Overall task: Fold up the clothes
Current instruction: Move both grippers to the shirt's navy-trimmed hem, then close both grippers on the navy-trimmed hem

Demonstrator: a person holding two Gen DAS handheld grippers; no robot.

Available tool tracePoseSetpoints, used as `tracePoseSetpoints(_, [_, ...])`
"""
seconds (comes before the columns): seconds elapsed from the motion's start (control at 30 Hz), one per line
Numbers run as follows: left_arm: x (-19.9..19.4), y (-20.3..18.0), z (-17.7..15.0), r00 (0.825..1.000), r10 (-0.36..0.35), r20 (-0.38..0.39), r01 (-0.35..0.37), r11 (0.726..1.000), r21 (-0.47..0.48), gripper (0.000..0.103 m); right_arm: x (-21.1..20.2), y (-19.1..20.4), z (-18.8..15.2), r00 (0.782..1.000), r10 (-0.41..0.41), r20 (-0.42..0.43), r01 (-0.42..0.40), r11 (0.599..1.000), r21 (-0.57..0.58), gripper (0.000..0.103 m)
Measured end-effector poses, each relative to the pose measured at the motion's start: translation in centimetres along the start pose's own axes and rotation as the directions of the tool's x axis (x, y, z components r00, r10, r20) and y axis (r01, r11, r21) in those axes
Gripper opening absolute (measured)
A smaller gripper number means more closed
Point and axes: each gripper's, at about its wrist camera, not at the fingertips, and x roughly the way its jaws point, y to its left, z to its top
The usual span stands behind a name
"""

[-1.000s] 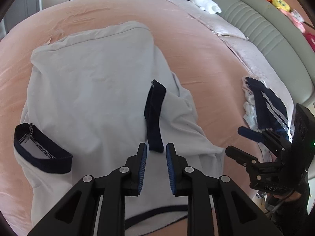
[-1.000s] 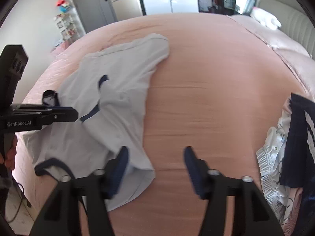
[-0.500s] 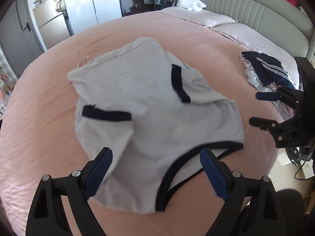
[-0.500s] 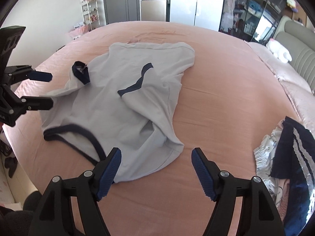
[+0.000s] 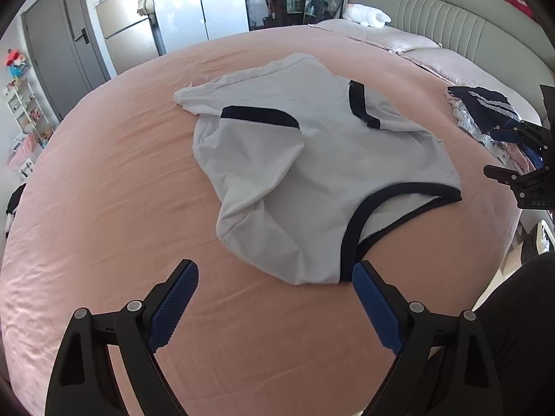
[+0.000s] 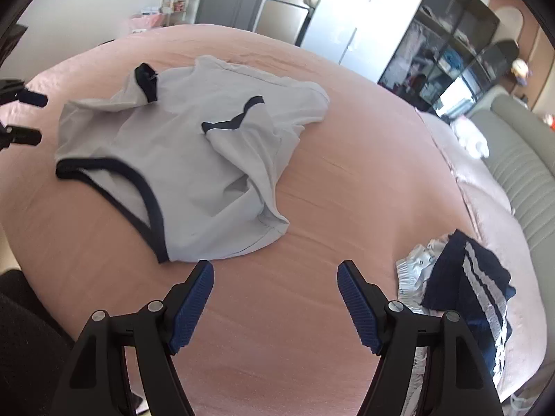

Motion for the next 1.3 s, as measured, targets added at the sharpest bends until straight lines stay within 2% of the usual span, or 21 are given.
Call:
tracePoseSetpoints(0.17, [0.6,-1.1,-1.8,0.997,0.074,0.034,-0.077,0.993,0.088,0.091,0.3,1.2,-1.1,0.999,-0.033,0.042,0.037,0.995,-0.087,0.073])
tracePoseSetpoints(0.27, [1.1,-2.3,-2.9,0.988,0.143,0.059,-0.153,0.964,0.217,0.091,0.9,2.5,-1.8,0.995,-0.077,0.057,0.087,0.974,-0.208,0.073])
tracePoseSetpoints(0.37, [1.5,-3.4,-4.0,0.974,0.195,0.117,-0.225,0.893,0.390,0.091,1.6,4.5,-2.8,0.985,-0.146,0.094,0.172,0.903,-0.395,0.073])
tracePoseSetpoints(0.43, [2.0,-4.0,-4.8,0.966,0.216,0.145,-0.260,0.830,0.493,0.091,2.1,5.8,-3.6,0.975,-0.178,0.133,0.222,0.822,-0.525,0.073])
tracePoseSetpoints(0.53, [2.7,-4.7,-5.8,0.952,0.239,0.193,-0.307,0.723,0.619,0.091,2.8,7.1,-4.3,0.964,-0.197,0.181,0.268,0.721,-0.640,0.073])
tracePoseSetpoints(0.63, [2.8,-5.4,-6.2,0.940,0.222,0.260,-0.341,0.654,0.675,0.092,2.8,7.8,-4.6,0.955,-0.184,0.235,0.296,0.668,-0.683,0.073])
tracePoseSetpoints(0.77, [3.2,-6.0,-6.1,0.924,0.206,0.323,-0.380,0.594,0.709,0.093,3.3,8.2,-4.6,0.945,-0.162,0.283,0.320,0.629,-0.709,0.074])
tracePoseSetpoints(0.83, [3.6,-6.1,-5.7,0.921,0.196,0.336,-0.385,0.583,0.716,0.096,3.6,8.1,-4.4,0.944,-0.150,0.293,0.320,0.628,-0.709,0.074])
tracePoseSetpoints(0.9, [3.8,-5.8,-5.2,0.920,0.188,0.342,-0.385,0.593,0.708,0.103,4.0,7.9,-4.0,0.941,-0.139,0.308,0.323,0.638,-0.699,0.074])
tracePoseSetpoints(0.97, [3.9,-5.4,-4.7,0.921,0.180,0.346,-0.380,0.610,0.695,0.103,4.5,7.7,-3.6,0.938,-0.128,0.323,0.326,0.648,-0.688,0.074])
tracePoseSetpoints(1.03, [4.2,-5.5,-4.4,0.912,0.181,0.367,-0.397,0.613,0.684,0.103,4.9,7.6,-3.1,0.934,-0.122,0.335,0.328,0.663,-0.673,0.078])
tracePoseSetpoints(1.23, [4.8,-6.4,-4.3,0.860,0.193,0.473,-0.495,0.542,0.679,0.103,5.7,6.8,-2.2,0.915,-0.125,0.385,0.360,0.684,-0.634,0.088])
tracePoseSetpoints(1.3, [5.1,-6.4,-4.0,0.868,0.181,0.463,-0.481,0.540,0.691,0.103,6.0,6.9,-1.9,0.909,-0.134,0.396,0.374,0.682,-0.629,0.092])
